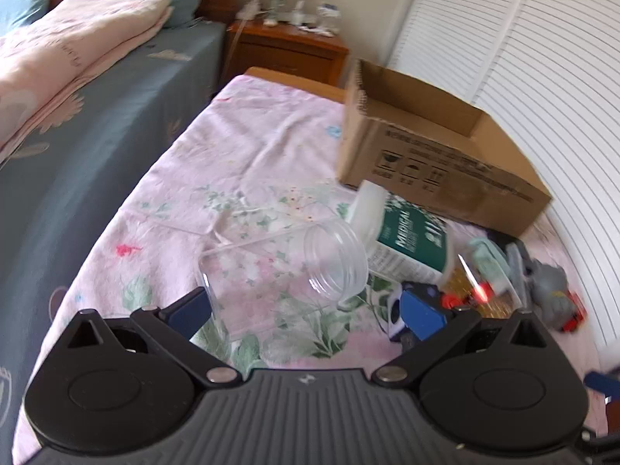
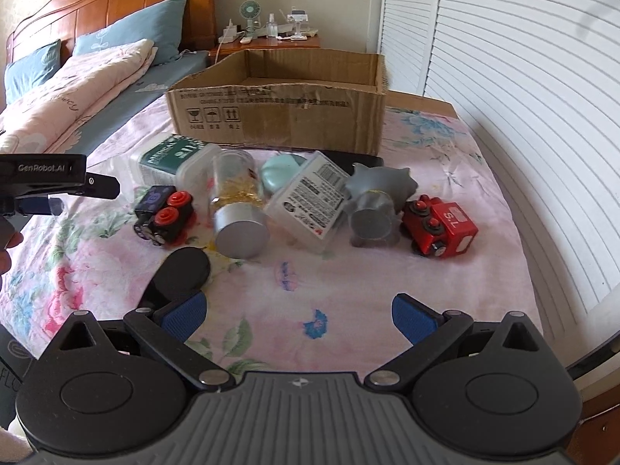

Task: Organize rigid objects
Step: 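Move the left tool down to the clear plastic jar lying on its side, then close the left tool around the middle of the clear jar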

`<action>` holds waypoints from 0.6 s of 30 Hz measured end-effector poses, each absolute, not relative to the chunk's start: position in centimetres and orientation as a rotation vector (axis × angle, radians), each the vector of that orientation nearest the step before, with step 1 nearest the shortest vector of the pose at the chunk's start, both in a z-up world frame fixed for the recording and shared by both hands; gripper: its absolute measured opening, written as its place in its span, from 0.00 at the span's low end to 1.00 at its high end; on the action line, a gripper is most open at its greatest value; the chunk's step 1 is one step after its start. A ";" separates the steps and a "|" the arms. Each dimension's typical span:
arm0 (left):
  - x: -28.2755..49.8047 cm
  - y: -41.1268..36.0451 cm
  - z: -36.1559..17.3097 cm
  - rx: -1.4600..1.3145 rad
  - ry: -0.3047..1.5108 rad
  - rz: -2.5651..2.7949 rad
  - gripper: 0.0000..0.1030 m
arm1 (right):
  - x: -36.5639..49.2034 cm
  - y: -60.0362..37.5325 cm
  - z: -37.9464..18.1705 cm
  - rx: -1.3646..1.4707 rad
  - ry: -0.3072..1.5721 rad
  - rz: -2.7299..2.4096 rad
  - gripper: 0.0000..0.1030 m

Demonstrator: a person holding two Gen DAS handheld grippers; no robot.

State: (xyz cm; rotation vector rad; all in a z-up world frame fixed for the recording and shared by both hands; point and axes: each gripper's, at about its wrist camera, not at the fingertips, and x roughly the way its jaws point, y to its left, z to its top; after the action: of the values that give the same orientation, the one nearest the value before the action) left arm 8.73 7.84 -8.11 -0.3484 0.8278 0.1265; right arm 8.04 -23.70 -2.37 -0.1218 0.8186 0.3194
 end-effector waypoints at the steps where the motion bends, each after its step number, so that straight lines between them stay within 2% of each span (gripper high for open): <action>1: 8.9 7.8 -8.2 -0.363 0.833 0.144 0.99 | 8.1 -23.9 -2.4 -0.119 0.818 0.320 1.00; 9: 9.4 7.3 -8.4 -0.408 0.783 0.279 0.99 | 8.6 -24.1 -2.9 -0.133 0.807 0.343 1.00; 12: 9.7 7.0 -8.5 -0.355 0.784 0.289 0.95 | 8.8 -24.0 -3.1 -0.146 0.806 0.359 1.00; 13: 9.7 7.0 -8.5 -0.345 0.784 0.291 0.89 | 8.7 -23.9 -3.2 -0.151 0.807 0.366 1.00; 18: 8.9 7.5 -8.0 -0.284 0.769 0.248 0.89 | 8.7 -23.2 -3.5 -0.200 0.817 0.434 1.00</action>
State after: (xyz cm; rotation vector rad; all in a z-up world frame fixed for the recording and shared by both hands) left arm 8.86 7.46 -8.02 -0.2837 0.7686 0.2477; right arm 8.65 -23.24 -3.49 -0.1996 0.8171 0.4340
